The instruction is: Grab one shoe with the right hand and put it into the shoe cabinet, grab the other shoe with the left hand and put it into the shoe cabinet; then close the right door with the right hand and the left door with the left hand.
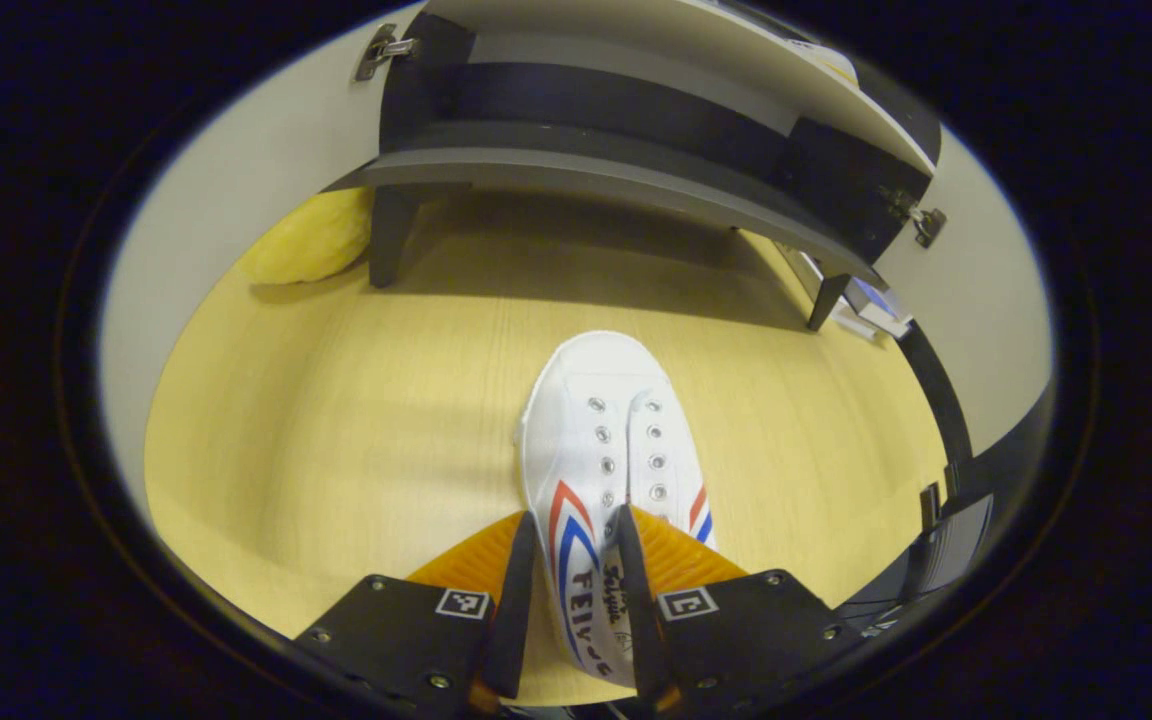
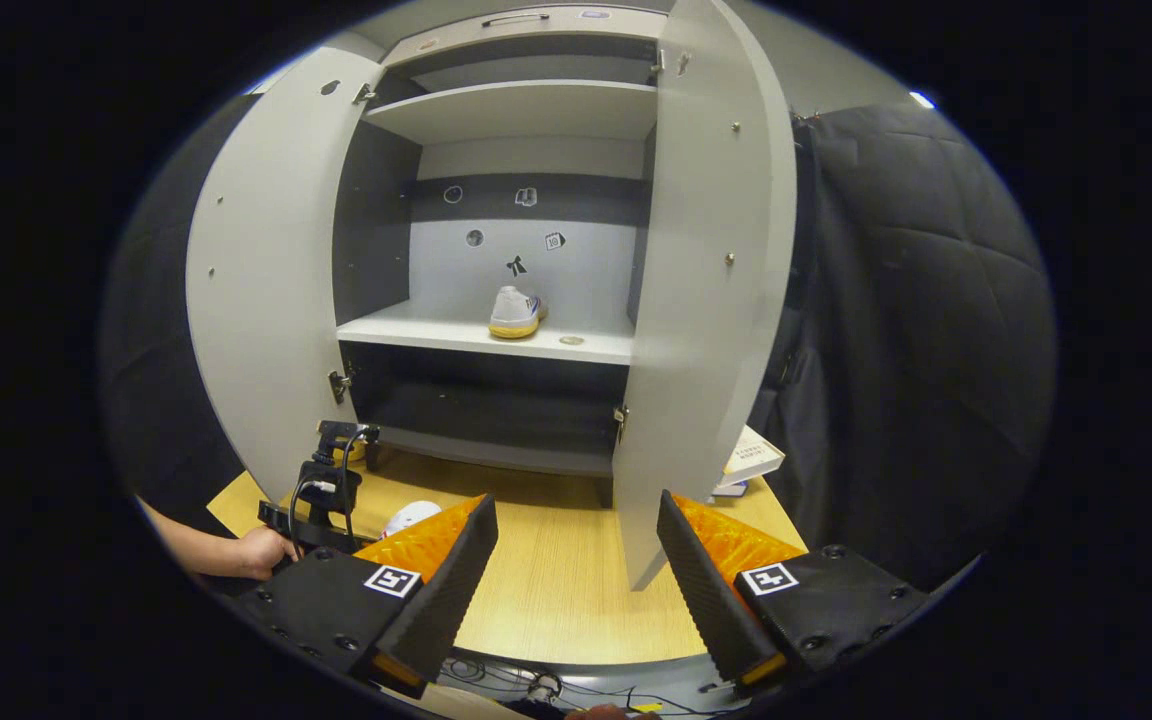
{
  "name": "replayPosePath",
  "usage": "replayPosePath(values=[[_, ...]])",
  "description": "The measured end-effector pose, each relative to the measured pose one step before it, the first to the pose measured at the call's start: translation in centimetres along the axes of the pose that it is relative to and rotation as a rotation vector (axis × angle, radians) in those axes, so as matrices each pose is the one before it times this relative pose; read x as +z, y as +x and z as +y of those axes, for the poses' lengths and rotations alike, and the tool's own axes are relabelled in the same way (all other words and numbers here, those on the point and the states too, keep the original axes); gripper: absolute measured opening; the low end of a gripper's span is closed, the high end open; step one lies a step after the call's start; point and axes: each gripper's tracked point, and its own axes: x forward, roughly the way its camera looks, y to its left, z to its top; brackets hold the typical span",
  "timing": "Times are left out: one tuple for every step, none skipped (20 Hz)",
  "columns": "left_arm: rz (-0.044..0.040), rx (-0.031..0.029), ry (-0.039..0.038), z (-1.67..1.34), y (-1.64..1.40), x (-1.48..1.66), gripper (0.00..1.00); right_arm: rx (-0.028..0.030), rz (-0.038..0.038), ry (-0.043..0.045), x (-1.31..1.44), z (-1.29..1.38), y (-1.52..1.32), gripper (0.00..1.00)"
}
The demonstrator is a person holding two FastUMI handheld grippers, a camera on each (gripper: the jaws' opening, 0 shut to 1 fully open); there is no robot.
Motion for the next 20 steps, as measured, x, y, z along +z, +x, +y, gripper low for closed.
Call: replayPosePath(values=[[0.00475,-0.00298,-0.00335,0.115,0.29,-0.237,0.46,-0.00035,-0.00538,-0.01557,0.098,0.067,0.334,1.0],[-0.00356,0.00479,-0.00471,0.053,0.251,0.011,0.47,0.0068,-0.00416,-0.00475,0.187,0.17,0.321,1.0],[0.009,-0.00448,-0.0161,0.01,-0.397,-0.077,0.43,0.01304,-0.00238,0.00352,0.128,0.368,0.296,1.0],[-0.00374,-0.0025,-0.00584,0.003,0.148,0.148,0.39,0.01099,-0.00368,0.00575,0.229,0.265,0.358,1.0],[-0.01221,0.01075,-0.01294,0.221,0.241,-0.18,0.38,0.0067,-0.00449,0.00375,0.177,0.0,0.364,1.0],[0.01644,0.00965,-0.00046,-0.308,0.803,-0.44,0.22,0.00485,-0.0043,-0.00072,0.158,0.072,0.372,1.0],[-0.00812,0.01085,0.01831,0.345,-0.516,0.172,0.21,0.00093,-0.00395,-0.00997,0.065,0.06,0.239,1.0],[-0.01048,0.00898,-0.00196,0.209,-0.578,0.052,0.22,-0.00137,-0.00619,-0.01679,0.175,0.041,0.311,0.97],[0.00508,0.00545,0.0063,-0.282,0.349,0.262,0.1,0.00523,-0.00575,-0.01476,0.058,0.255,0.194,0.97],[-0.00915,0.00137,0.00441,0.051,-0.16,0.226,0.1,0.00994,-0.00425,-0.00732,0.127,0.315,0.156,0.97],[-0.02101,0.01202,0.00602,0.214,-0.314,0.545,0.1,0.01097,-0.00524,-0.00183,0.141,0.328,0.139,0.97],[-0.00243,0.00367,0.00526,-0.306,0.121,0.219,0.1,0.00775,-0.0076,0.00145,0.33,0.106,0.227,0.97],[0.00307,0.00498,0.02646,0.019,-0.886,0.32,0.02,0.0064,-0.00732,0.00217,0.186,0.134,0.154,1.0],[-0.01068,0.00448,0.03223,0.113,-0.053,0.613,0.02,0.00484,-0.00694,0.00191,0.228,0.159,0.156,0.99],[-0.00468,-0.00258,0.02307,-0.138,-0.281,0.501,0.02,0.00503,-0.00365,0.00083,0.174,0.172,0.215,0.97],[-0.01106,-0.00821,0.0053,-0.211,-0.303,0.671,0.02,0.0105,-0.00174,0.00064,0.013,0.317,0.117,0.97],[-0.01709,-0.00811,-0.0061,-0.167,-0.662,0.927,0.01,0.00781,-0.00167,-0.00258,-0.008,0.249,0.087,0.97],[-0.02192,-0.00678,-0.00605,0.257,-0.815,0.908,0.02,0.00527,0.00022,-0.00316,0.014,0.135,0.009,0.98],[-0.02717,-0.00689,0.00244,0.424,-0.663,0.79,0.02,0.00468,-0.0005,-0.00437,-0.11,0.165,-0.068,0.97],[-0.03765,-0.00741,0.00882,0.32,-1.054,1.431,0.02,0.00011,-0.0006,-0.00395,-0.004,0.049,-0.033,0.97]])
